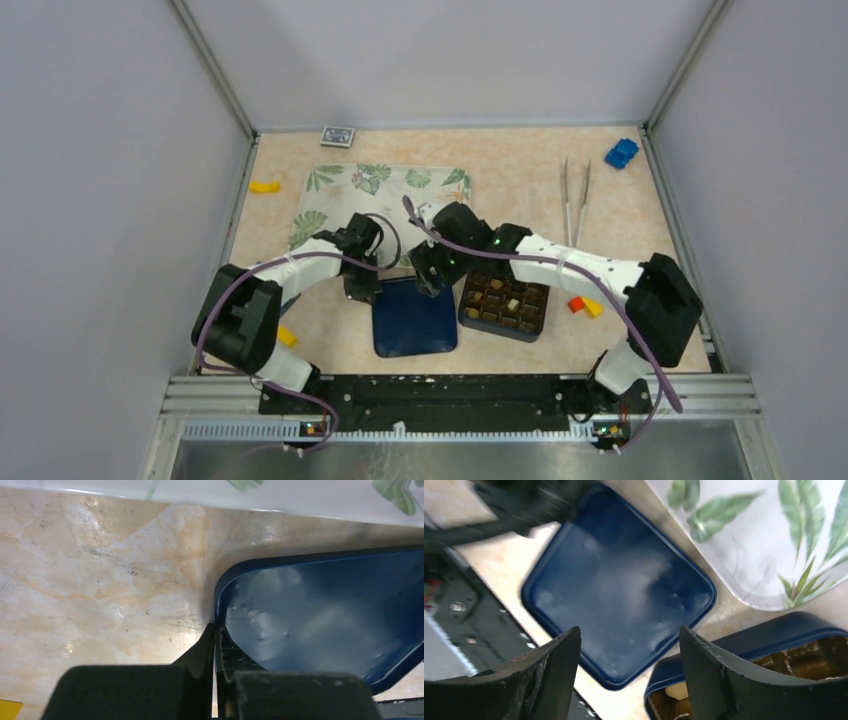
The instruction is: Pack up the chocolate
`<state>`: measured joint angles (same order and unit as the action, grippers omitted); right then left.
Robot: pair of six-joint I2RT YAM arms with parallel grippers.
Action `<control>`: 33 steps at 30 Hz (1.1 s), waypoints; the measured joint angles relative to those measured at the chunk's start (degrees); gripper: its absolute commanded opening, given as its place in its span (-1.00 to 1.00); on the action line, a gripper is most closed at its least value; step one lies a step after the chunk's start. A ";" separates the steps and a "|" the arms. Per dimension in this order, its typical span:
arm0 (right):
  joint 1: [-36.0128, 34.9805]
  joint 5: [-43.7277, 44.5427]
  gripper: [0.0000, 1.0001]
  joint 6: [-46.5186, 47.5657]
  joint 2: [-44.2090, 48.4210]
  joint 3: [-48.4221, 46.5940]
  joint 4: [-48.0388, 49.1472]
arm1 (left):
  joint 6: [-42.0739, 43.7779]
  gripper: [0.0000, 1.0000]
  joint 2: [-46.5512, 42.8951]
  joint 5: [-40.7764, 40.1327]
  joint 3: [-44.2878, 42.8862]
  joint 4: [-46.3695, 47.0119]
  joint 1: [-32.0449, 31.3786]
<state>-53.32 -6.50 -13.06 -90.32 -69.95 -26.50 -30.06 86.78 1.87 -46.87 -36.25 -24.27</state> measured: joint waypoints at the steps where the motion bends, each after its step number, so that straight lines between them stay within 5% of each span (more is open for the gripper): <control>1: -0.13 -0.15 0.37 0.11 -0.52 1.36 0.98 | 0.04 -1.00 0.00 -0.07 -0.07 -0.04 0.02; 13: 0.24 5.92 0.33 -4.17 -4.44 6.93 3.34 | 3.43 -1.00 -6.14 -1.81 -1.03 -5.79 0.13; 19: 0.61 7.04 0.57 -9.35 -5.05 6.05 3.91 | 4.50 -1.00 -15.08 -2.49 -2.93 -7.17 0.13; 33: 13.88 -17.97 0.72 -12.61 -1.20 14.23 15.06 | 9.22 -1.00 -19.43 0.20 -8.13 -13.14 0.20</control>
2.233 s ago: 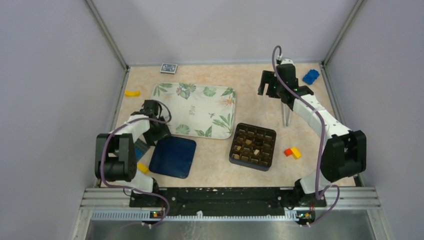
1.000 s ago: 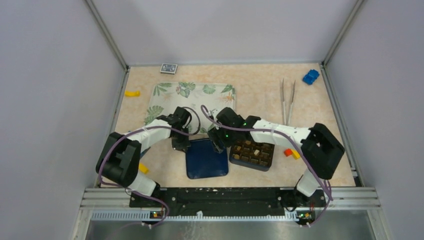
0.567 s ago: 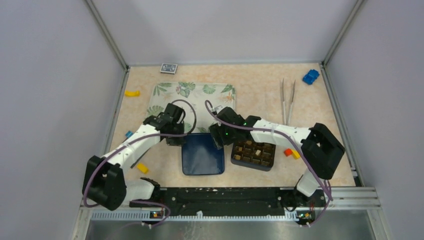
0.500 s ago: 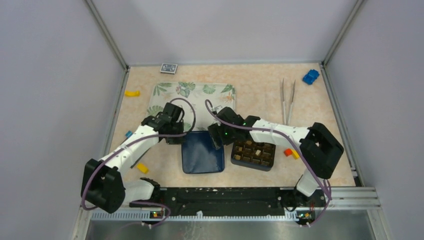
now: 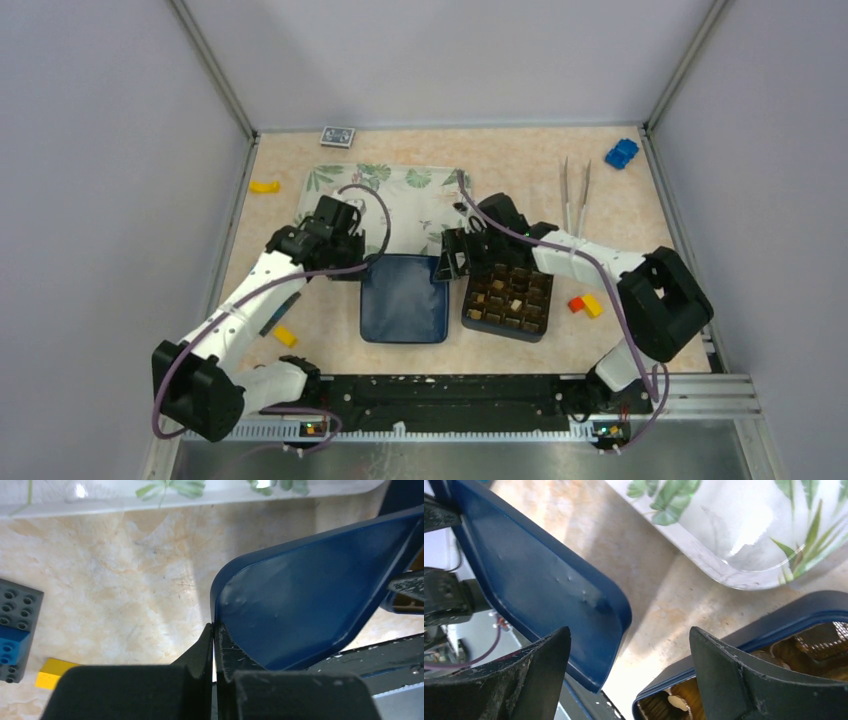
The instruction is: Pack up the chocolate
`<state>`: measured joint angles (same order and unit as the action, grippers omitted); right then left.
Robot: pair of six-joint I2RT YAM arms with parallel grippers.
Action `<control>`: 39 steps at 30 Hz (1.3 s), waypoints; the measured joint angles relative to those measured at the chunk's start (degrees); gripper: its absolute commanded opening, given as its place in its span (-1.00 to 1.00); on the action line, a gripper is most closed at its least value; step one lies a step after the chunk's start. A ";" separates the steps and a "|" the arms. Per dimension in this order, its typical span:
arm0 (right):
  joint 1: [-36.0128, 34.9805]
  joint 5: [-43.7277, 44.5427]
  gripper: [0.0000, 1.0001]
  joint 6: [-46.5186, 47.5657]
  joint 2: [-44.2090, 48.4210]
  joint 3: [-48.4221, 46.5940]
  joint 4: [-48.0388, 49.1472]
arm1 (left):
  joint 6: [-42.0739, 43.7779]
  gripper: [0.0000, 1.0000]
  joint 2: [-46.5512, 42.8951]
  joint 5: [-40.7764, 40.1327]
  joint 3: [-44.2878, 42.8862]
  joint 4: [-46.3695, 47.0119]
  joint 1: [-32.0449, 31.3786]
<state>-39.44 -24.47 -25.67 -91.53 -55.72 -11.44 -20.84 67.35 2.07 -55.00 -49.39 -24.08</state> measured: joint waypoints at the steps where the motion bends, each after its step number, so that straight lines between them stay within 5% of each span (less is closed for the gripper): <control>1: 0.55 -1.09 0.72 0.02 0.70 0.28 0.00 | 0.28 -1.00 -0.42 0.04 -1.20 -0.42 0.02; 10: 1.11 -12.13 0.72 -1.64 4.83 0.24 5.42 | 3.80 -1.00 -4.66 1.77 -12.79 -4.50 0.15; 15: 1.14 -21.81 0.55 -8.07 5.27 0.22 13.88 | 5.49 -1.00 -5.86 3.30 -18.60 -6.43 0.15; 26: 1.51 -31.93 -0.33 -27.93 10.19 4.39 38.03 | 3.52 -1.00 -5.86 4.92 -19.12 -4.26 0.42; 32: 1.77 -30.99 -0.93 -30.21 10.64 7.87 39.45 | 1.86 -1.00 -5.95 6.14 -18.25 -3.04 0.42; 36: 2.23 -29.75 -1.00 -30.60 10.78 8.83 38.27 | 1.29 -0.98 -6.23 6.64 -18.25 -2.40 0.42; 39: 2.23 -29.00 -1.00 -30.67 11.65 8.83 37.55 | 0.44 -0.12 -6.23 6.47 -18.25 -1.70 0.42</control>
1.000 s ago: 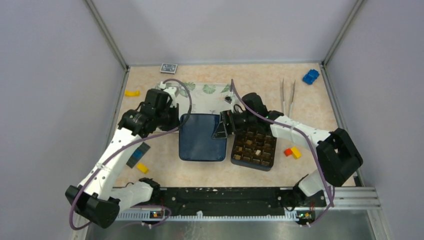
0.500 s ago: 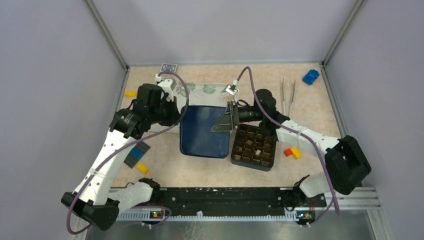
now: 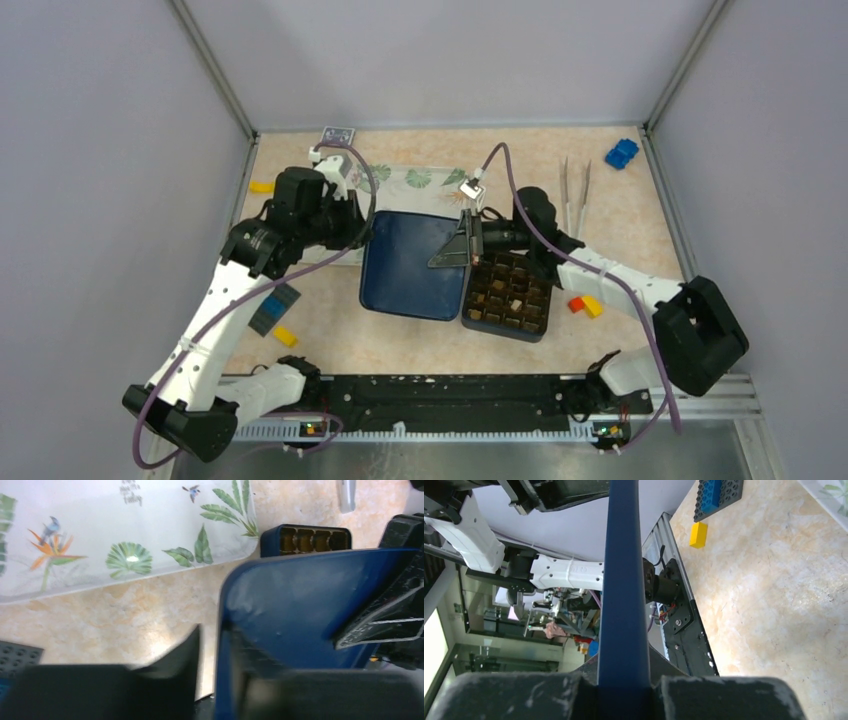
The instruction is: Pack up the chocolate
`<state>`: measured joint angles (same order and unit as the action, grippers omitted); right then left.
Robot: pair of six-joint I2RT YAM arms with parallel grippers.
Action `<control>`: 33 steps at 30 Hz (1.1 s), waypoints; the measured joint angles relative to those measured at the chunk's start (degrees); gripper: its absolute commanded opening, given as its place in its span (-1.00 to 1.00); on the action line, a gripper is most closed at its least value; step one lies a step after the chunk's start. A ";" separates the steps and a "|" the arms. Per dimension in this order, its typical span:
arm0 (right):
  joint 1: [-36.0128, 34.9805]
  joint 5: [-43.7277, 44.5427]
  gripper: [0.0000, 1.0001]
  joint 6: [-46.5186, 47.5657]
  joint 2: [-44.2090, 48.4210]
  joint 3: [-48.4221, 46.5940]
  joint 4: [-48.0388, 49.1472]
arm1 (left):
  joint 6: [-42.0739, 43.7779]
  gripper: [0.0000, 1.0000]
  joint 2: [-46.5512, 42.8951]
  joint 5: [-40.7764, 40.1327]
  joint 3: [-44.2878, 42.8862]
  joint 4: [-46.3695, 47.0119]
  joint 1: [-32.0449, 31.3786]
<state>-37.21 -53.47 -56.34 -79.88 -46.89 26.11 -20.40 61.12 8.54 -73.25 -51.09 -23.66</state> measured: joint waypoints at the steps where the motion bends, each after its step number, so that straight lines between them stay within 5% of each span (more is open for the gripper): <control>1: 0.00 0.52 -1.00 0.44 0.42 -0.02 -0.83 | 0.07 0.28 0.00 -0.02 0.00 0.20 0.00; 4: -0.02 3.85 -1.00 5.03 2.71 -1.62 -9.40 | -1.40 0.71 0.02 -1.29 0.00 1.11 0.33; 8: -0.11 13.35 -1.00 13.18 5.92 -7.52 -24.11 | -2.56 0.97 0.02 -2.80 -0.02 1.66 1.03; 18: -2.93 55.49 -1.00 34.47 11.41 -28.24 -60.74 | -2.12 0.97 3.56 4.11 -8.72 -0.42 13.55; 26: -23.96 100.43 -1.00 41.77 6.12 -36.20 -82.99 | -8.63 0.97 12.63 25.05 -6.86 7.82 15.98; 30: -29.55 114.09 -1.00 44.50 3.98 -29.29 -83.84 | -21.24 0.97 14.82 33.68 0.74 21.11 14.10; 33: -31.85 118.44 -1.00 52.89 7.48 -19.82 -74.36 | -30.71 0.97 17.66 38.42 2.34 28.96 11.72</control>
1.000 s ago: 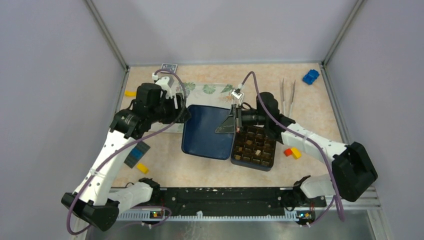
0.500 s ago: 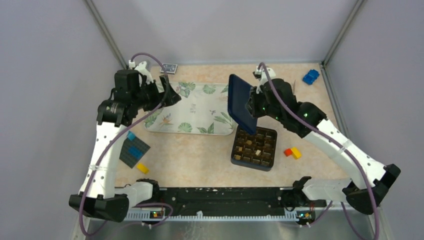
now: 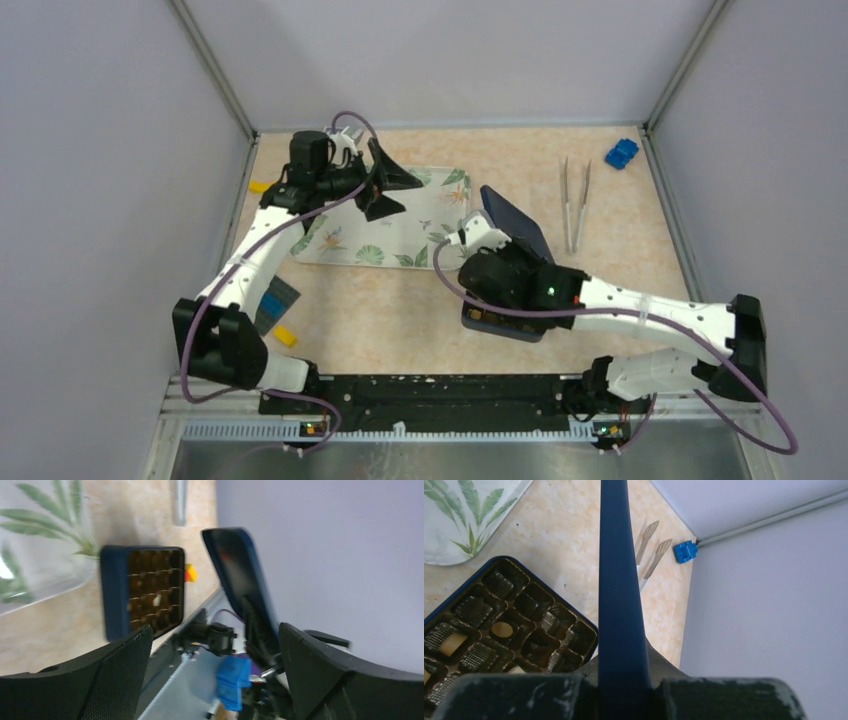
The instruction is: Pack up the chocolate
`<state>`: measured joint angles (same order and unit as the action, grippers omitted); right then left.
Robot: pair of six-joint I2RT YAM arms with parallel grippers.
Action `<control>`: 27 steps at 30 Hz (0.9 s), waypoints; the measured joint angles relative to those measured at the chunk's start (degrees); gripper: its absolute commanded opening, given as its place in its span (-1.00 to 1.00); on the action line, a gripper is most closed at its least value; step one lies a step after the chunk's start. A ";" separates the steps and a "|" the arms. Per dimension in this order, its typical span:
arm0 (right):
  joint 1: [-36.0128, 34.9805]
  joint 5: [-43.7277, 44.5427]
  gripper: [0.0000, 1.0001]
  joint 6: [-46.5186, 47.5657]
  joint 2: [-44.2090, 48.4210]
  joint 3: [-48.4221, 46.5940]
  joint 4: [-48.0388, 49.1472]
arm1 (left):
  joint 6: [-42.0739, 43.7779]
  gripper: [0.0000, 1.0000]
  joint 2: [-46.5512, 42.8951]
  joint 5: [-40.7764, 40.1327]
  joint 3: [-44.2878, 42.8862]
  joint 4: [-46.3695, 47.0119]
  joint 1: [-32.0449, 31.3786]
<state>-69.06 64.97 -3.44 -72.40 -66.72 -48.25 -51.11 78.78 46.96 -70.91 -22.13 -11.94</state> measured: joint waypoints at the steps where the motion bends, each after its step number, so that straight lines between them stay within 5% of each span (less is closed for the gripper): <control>1: -0.74 1.03 -1.00 4.15 2.43 4.09 5.29 | -2.73 0.97 1.53 1.57 -0.31 2.32 -0.66; 7: -5.38 3.54 -1.00 28.98 15.17 20.20 35.91 | -13.49 0.97 10.84 7.85 -4.24 10.23 -2.82; 12: -8.07 3.80 -1.00 42.69 16.98 25.81 54.62 | -17.03 0.97 15.58 9.25 -8.96 12.70 -5.33; 20: -8.83 3.78 -1.00 53.83 17.07 29.24 68.61 | -15.54 0.97 16.92 11.72 -16.02 13.05 -8.28; 27: -8.83 3.74 -1.00 54.60 17.18 29.22 69.46 | -10.73 0.86 20.28 11.87 -20.33 10.03 -11.61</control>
<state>-77.89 68.71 51.16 -55.22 -37.50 21.21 -61.84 99.07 58.83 -91.24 -12.10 -23.55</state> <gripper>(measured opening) 0.074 0.975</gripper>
